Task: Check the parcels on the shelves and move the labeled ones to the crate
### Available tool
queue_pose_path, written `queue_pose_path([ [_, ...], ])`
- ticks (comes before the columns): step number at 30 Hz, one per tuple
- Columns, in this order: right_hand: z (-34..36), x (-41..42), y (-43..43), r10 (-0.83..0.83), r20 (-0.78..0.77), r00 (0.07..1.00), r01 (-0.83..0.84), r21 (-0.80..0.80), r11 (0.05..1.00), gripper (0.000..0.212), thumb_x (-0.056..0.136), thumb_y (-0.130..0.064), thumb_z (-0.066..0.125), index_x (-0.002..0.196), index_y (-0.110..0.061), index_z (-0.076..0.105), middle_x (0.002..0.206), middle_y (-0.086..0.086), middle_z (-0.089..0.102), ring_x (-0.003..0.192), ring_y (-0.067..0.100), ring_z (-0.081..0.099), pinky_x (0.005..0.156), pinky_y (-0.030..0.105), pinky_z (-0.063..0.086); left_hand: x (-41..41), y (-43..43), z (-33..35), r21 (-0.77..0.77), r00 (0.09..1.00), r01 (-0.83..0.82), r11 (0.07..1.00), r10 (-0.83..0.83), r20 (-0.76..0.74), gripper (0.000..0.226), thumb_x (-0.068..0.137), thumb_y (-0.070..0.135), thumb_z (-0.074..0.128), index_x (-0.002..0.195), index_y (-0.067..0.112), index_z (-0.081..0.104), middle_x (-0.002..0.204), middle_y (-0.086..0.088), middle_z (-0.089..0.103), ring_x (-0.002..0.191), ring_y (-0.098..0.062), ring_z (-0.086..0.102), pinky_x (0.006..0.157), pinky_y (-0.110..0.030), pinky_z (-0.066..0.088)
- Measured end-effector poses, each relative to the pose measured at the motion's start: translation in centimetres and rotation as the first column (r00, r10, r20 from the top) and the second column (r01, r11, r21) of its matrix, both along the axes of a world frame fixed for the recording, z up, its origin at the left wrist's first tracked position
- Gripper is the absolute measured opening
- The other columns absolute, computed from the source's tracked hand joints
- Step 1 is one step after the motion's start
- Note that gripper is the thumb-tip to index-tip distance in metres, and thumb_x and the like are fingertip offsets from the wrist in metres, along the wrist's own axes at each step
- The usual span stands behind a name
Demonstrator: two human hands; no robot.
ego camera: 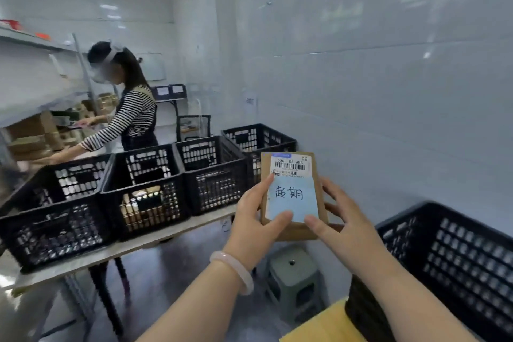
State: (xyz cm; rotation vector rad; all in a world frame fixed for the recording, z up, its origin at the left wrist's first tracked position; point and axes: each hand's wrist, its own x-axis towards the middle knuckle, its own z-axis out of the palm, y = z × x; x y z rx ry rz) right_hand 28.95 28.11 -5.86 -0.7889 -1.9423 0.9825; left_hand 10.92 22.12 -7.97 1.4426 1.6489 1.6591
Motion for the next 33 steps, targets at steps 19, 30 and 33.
queue_pose_path([
  [19, -4.6, 12.0, 5.5, -0.7, 0.249, 0.669, 0.73, -0.043, 0.683, 0.077, 0.078, -0.054, 0.071, 0.138, -0.059, 0.023, 0.145, -0.027, 0.029, 0.138, -0.001, 0.026, 0.116, 0.042, 0.03, 12.5, 21.5, -4.5, -0.215, 0.675, 0.723, 0.656, -0.738, 0.017, 0.068, 0.078, 0.04, 0.074, 0.131, 0.063, 0.037, 0.139, 0.009, 0.042, 0.126, -0.009, 0.045, 0.107, -0.038, 0.044],
  [30, -10.3, 21.6, 14.6, -0.61, 0.552, 0.568, 0.775, -0.11, 0.622, 0.083, 0.083, -0.058, 0.063, 0.15, -0.045, 0.016, 0.161, -0.014, 0.01, 0.147, 0.006, 0.006, 0.12, 0.04, 0.015, 22.3, 31.8, -12.0, -0.623, 0.611, 0.633, 0.46, -0.791, 0.036, 0.072, 0.083, 0.036, 0.068, 0.143, 0.054, 0.031, 0.141, 0.005, 0.043, 0.122, -0.019, 0.049, 0.102, -0.039, 0.046],
  [33, -12.7, 23.9, 17.1, -0.519, 0.653, 0.551, 0.757, -0.13, 0.64, 0.084, 0.082, -0.063, 0.06, 0.151, -0.045, 0.014, 0.161, -0.016, 0.006, 0.147, 0.005, 0.003, 0.12, 0.041, 0.015, 24.2, 33.9, -14.3, -0.706, 0.593, 0.605, 0.367, -0.8, 0.093, 0.07, 0.089, 0.027, 0.067, 0.147, 0.046, 0.032, 0.141, 0.004, 0.048, 0.121, -0.018, 0.05, 0.094, -0.032, 0.044],
])
